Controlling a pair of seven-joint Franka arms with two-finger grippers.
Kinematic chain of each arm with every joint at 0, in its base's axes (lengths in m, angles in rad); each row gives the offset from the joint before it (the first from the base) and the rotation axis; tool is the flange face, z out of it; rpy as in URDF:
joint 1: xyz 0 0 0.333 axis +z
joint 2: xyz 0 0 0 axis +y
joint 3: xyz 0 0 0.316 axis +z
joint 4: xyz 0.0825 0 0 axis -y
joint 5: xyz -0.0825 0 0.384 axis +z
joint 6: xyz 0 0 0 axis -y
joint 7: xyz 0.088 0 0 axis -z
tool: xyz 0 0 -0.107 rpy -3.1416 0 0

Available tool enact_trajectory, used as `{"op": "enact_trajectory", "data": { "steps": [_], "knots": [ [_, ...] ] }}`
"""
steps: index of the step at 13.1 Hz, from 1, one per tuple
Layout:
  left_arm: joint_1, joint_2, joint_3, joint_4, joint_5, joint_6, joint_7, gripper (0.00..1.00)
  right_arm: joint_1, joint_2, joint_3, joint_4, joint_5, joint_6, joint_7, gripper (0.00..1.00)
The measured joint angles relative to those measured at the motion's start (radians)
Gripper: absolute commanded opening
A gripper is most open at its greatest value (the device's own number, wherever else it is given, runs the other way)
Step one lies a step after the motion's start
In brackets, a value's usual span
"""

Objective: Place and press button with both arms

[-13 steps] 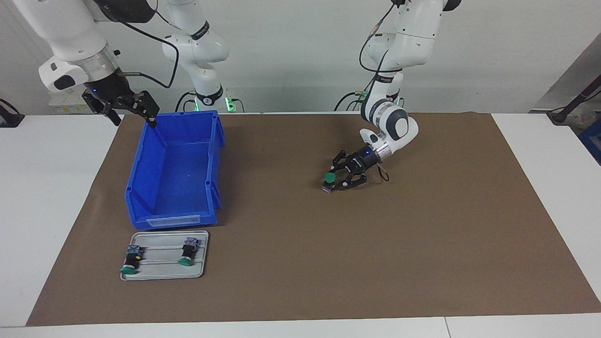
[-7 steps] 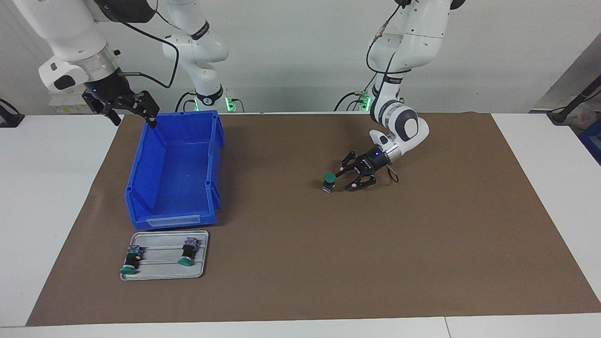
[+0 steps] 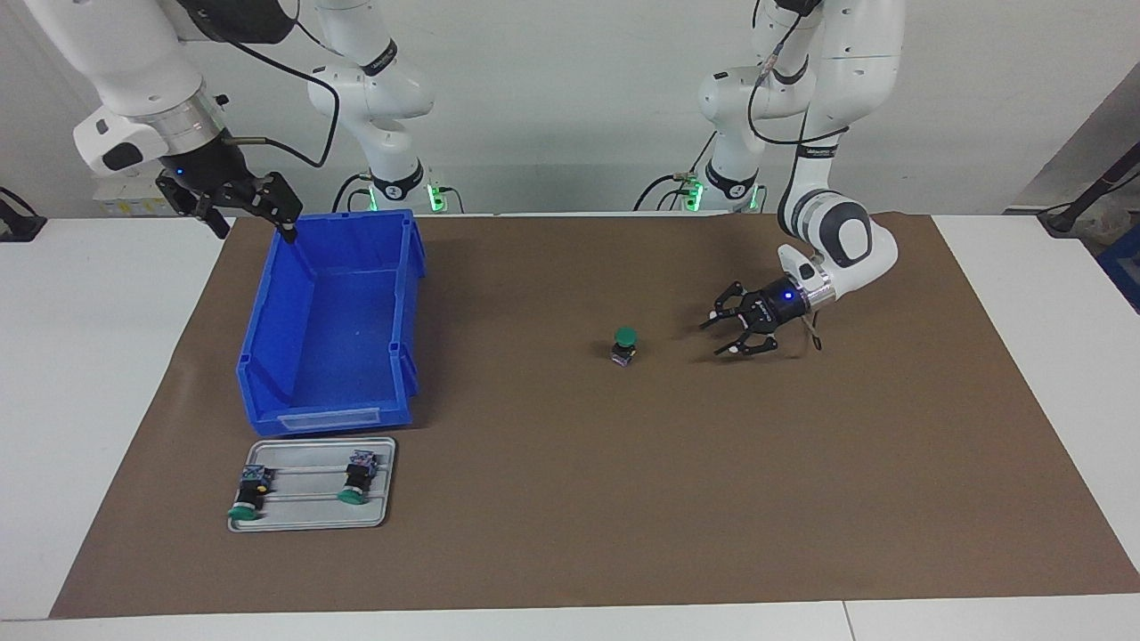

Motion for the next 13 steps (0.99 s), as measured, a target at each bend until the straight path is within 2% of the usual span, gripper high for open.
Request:
{"op": "enact_trajectory", "data": {
  "steps": [5,7,10,13],
  "knots": [
    [-0.001,-0.162,-0.011,0.050,0.214,0.004,-0.471,0.50,0.000,0.000,0.000,0.000,0.000,0.000,0.000,0.99],
    [-0.008,-0.203,-0.018,0.084,0.310,0.005,-0.650,0.48,0.000,0.000,0.000,0.000,0.000,0.000,0.000,0.99],
    [-0.054,-0.225,-0.024,0.161,0.463,0.009,-0.903,0.40,0.000,0.000,0.000,0.000,0.000,0.000,0.000,0.99],
    [-0.119,-0.224,-0.029,0.246,0.650,0.034,-1.162,0.39,0.000,0.000,0.000,0.000,0.000,0.000,0.000,0.99]
  ]
}}
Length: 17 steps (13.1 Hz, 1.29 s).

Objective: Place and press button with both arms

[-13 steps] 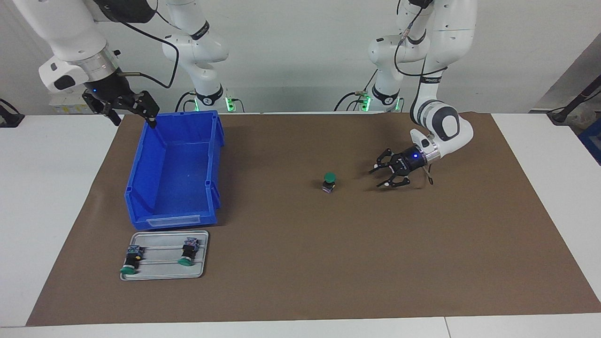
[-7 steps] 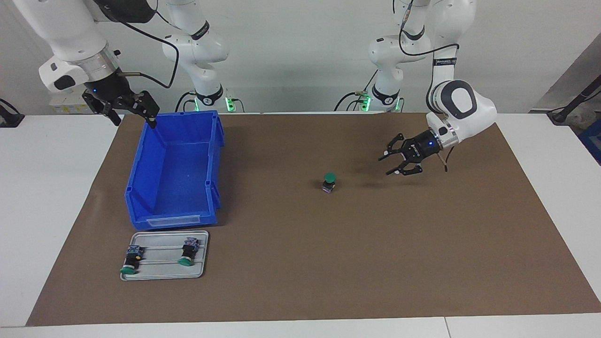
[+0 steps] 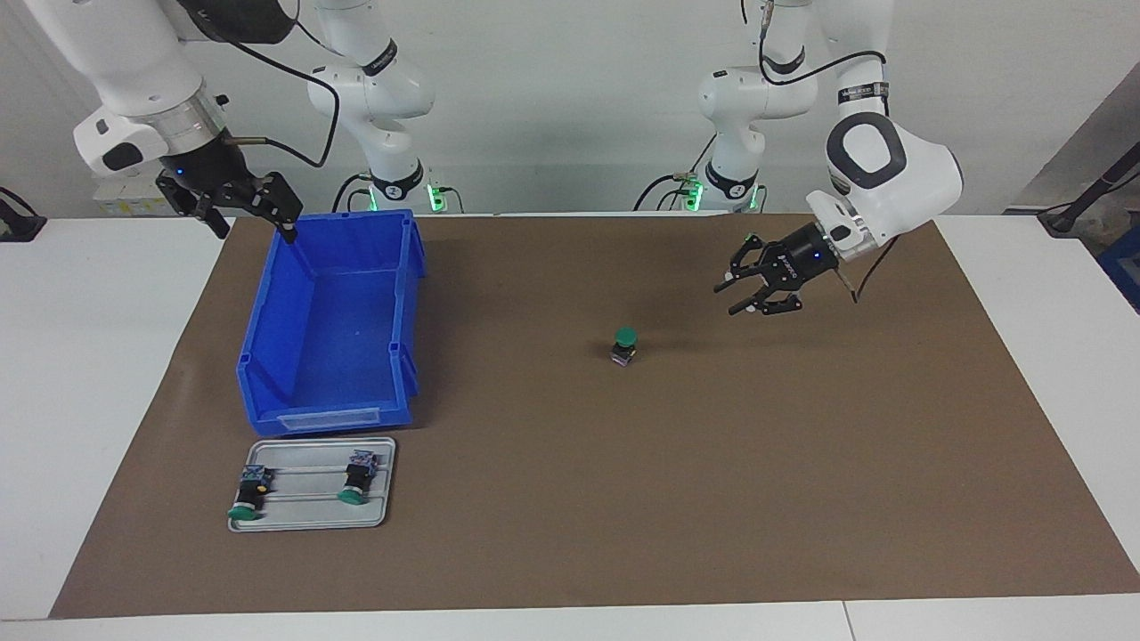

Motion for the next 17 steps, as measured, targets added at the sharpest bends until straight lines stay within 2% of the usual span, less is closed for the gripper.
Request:
{"op": "enact_trajectory", "data": {
  "steps": [2,3,4,5,6,8,10,13,17],
  "knots": [
    [-0.061,0.005,-0.002,0.046,0.109,0.071,-0.188,0.34,0.000,0.000,0.000,0.000,0.000,0.000,0.000,0.99],
    [-0.094,0.012,-0.003,0.060,0.149,0.107,-0.270,0.26,0.000,0.000,0.000,0.000,0.000,0.000,0.000,0.99],
    [-0.125,0.021,-0.005,0.074,0.204,0.130,-0.361,0.11,0.000,0.000,0.000,0.000,0.000,0.000,0.000,0.99],
    [-0.151,0.034,-0.005,0.092,0.283,0.141,-0.455,0.03,0.000,0.000,0.000,0.000,0.000,0.000,0.000,0.99],
    [-0.176,0.049,-0.006,0.118,0.384,0.143,-0.564,0.00,0.000,0.000,0.000,0.000,0.000,0.000,0.000,0.99],
    [-0.233,0.078,-0.007,0.171,0.527,0.142,-0.754,0.00,0.000,0.000,0.000,0.000,0.000,0.000,0.000,0.99],
    [-0.283,0.097,-0.008,0.190,0.567,0.130,-0.872,0.00,0.000,0.000,0.000,0.000,0.000,0.000,0.000,0.99],
    [-0.348,0.133,-0.008,0.202,0.709,0.124,-1.051,0.00,0.000,0.000,0.000,0.000,0.000,0.000,0.000,0.99],
    [-0.386,0.167,-0.009,0.212,0.742,0.121,-1.090,0.00,0.000,0.000,0.000,0.000,0.000,0.000,0.000,0.99]
  ]
}}
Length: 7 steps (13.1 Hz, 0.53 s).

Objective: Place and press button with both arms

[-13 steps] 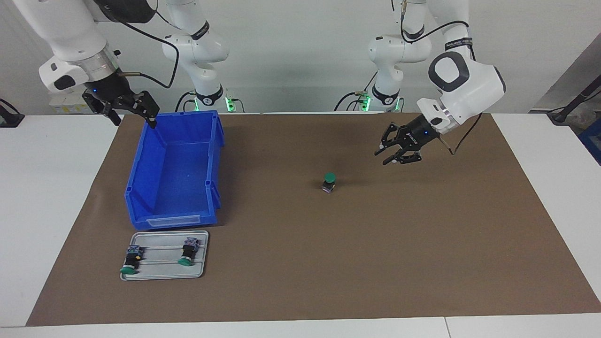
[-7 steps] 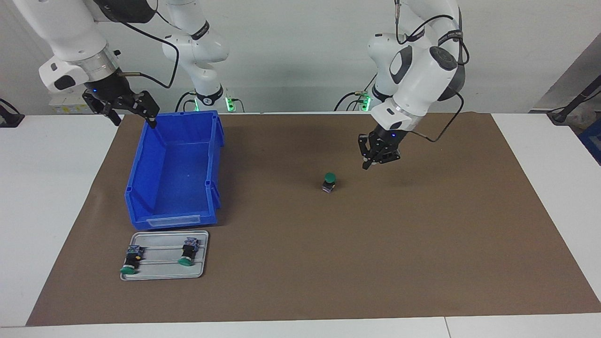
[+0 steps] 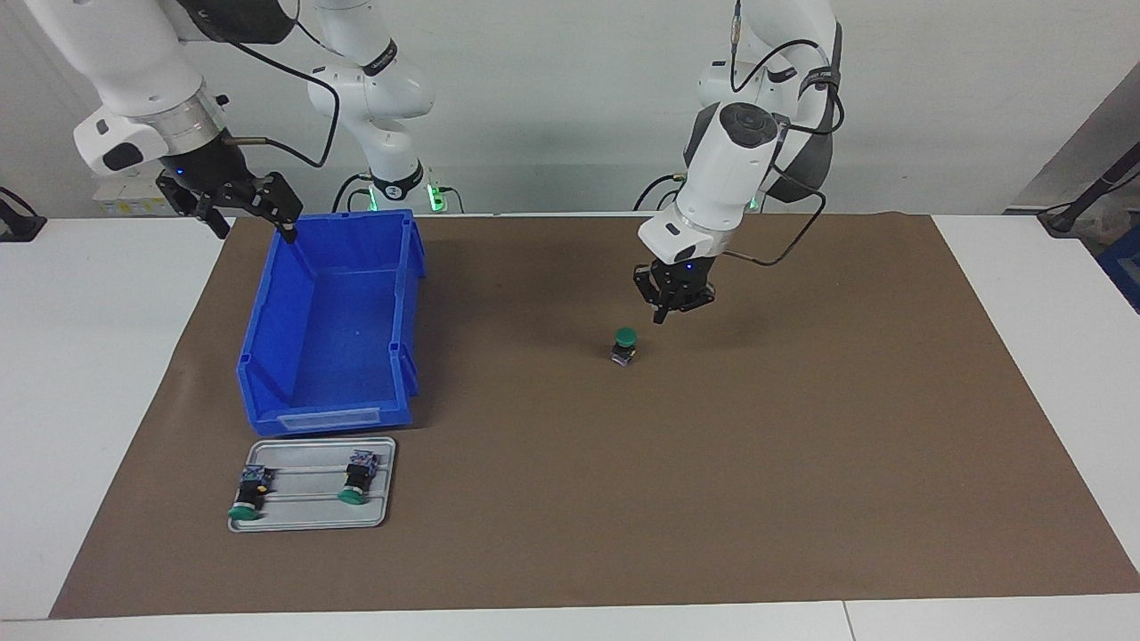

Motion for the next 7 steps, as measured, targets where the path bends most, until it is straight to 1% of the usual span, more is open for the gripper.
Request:
{"op": "enact_trajectory", "data": {
  "steps": [3,7],
  "knots": [
    [-0.033,0.047,0.000,0.001,0.049,0.005,-0.049,0.00,0.000,0.000,0.000,0.000,0.000,0.000,0.000,0.99],
    [-0.057,0.111,0.000,0.001,0.065,0.050,-0.077,0.00,0.000,0.000,0.000,0.000,0.000,0.000,0.000,0.99]
  ]
}}
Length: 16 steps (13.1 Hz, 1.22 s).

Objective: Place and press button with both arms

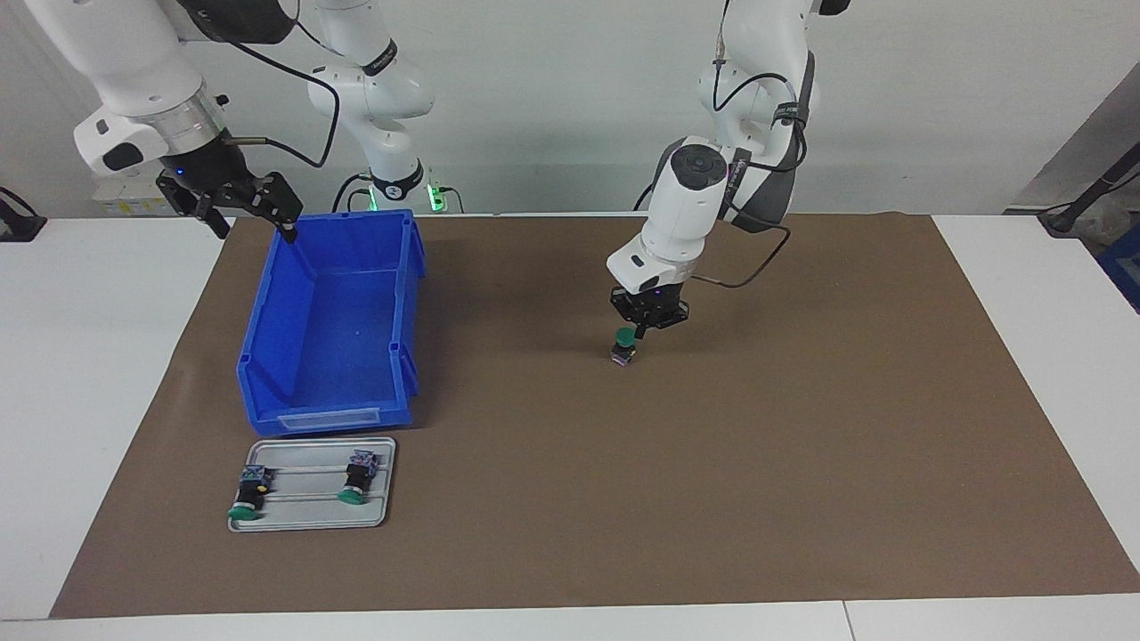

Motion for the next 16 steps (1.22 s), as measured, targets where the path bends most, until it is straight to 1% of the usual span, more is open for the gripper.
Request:
{"op": "enact_trajectory", "data": {
  "steps": [5,11,12,13,14,15,16],
  "knots": [
    [-0.019,0.041,0.001,0.000,0.005,0.019,-0.004,0.00,0.000,0.000,0.000,0.000,0.000,0.000,0.000,0.99],
    [-0.024,0.039,0.003,0.006,0.009,0.012,-0.004,0.00,0.000,0.000,0.000,0.000,0.000,0.000,0.000,0.99],
    [-0.024,0.037,0.003,0.015,0.009,-0.006,-0.004,0.37,0.000,0.000,0.000,0.000,0.000,0.000,0.000,0.99],
    [-0.024,0.036,0.003,0.030,0.009,-0.029,-0.005,0.67,0.000,0.000,0.000,0.000,0.000,0.000,0.000,0.99],
    [-0.024,0.032,0.005,0.048,0.009,-0.050,-0.005,0.92,0.000,0.000,0.000,0.000,0.000,0.000,0.000,0.99],
    [-0.024,0.023,0.007,0.062,0.009,-0.063,-0.005,1.00,0.000,0.000,0.000,0.000,0.000,0.000,0.000,0.99],
    [-0.024,0.009,0.012,0.071,0.009,-0.071,-0.004,1.00,0.000,0.000,0.000,0.000,0.000,0.000,0.000,0.99]
  ]
}}
